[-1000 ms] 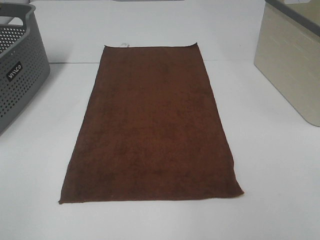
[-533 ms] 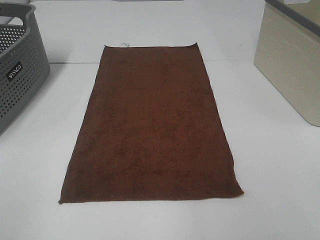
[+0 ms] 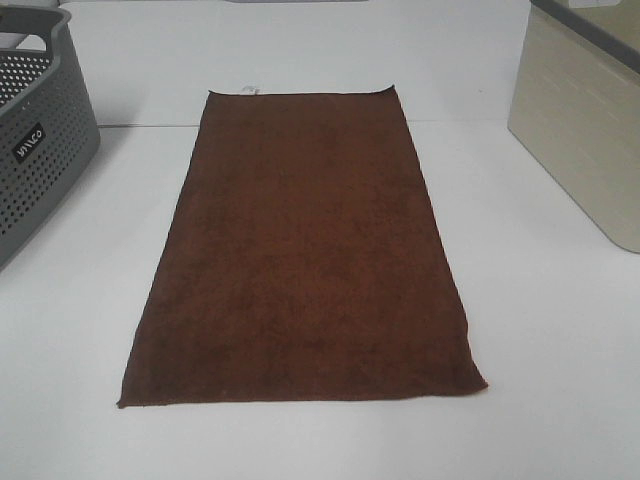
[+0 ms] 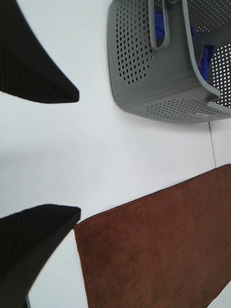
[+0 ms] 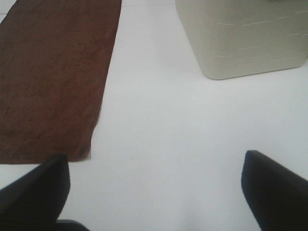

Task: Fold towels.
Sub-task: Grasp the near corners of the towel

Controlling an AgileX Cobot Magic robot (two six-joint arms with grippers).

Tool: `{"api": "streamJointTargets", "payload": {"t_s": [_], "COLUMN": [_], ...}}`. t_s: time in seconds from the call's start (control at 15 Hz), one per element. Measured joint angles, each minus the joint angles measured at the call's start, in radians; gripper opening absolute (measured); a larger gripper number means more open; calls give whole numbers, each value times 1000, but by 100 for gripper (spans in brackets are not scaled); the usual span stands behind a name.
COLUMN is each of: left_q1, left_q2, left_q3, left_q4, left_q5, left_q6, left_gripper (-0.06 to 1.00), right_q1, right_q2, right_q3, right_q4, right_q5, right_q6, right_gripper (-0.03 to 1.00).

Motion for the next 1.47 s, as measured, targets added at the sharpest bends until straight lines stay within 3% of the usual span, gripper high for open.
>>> {"api": "streamJointTargets", "payload": {"t_s": [0.2, 0.4, 0.67, 0.87, 1.0, 1.13, 1.2, 1.47], "left_q1": [0, 0, 0, 0, 0, 0, 0, 0], "left_q2": [2, 101, 315, 561, 699, 929, 979, 1317], "left_q3": [-6, -12, 17, 18, 18, 18, 18, 18], "left_q4": [-8, -51, -191, -337, -405, -528, -551, -799], "left_q5": [-20, -197, -366, -392, -395, -410, -418, -491], "left_q6": [0, -54, -88, -86, -55, 52, 74, 329], "left_gripper": [59, 59, 59, 59, 59, 59, 59, 59], "right_q1": [0, 0, 0, 0, 0, 0, 0, 0], "right_q2": [0, 60, 309, 540, 659, 860, 900, 1182], "right_q3": [0, -13, -67, -110, -124, -135, -135, -138], "right_q4": [0, 0, 0, 62, 109, 187, 203, 371], "right_q5": [0, -16, -88, -102, -112, -153, -164, -279], "right_q6": [6, 6, 18, 33, 33, 23, 9, -141], "right_gripper": [91, 91, 90, 88, 88, 88, 88, 88]}}
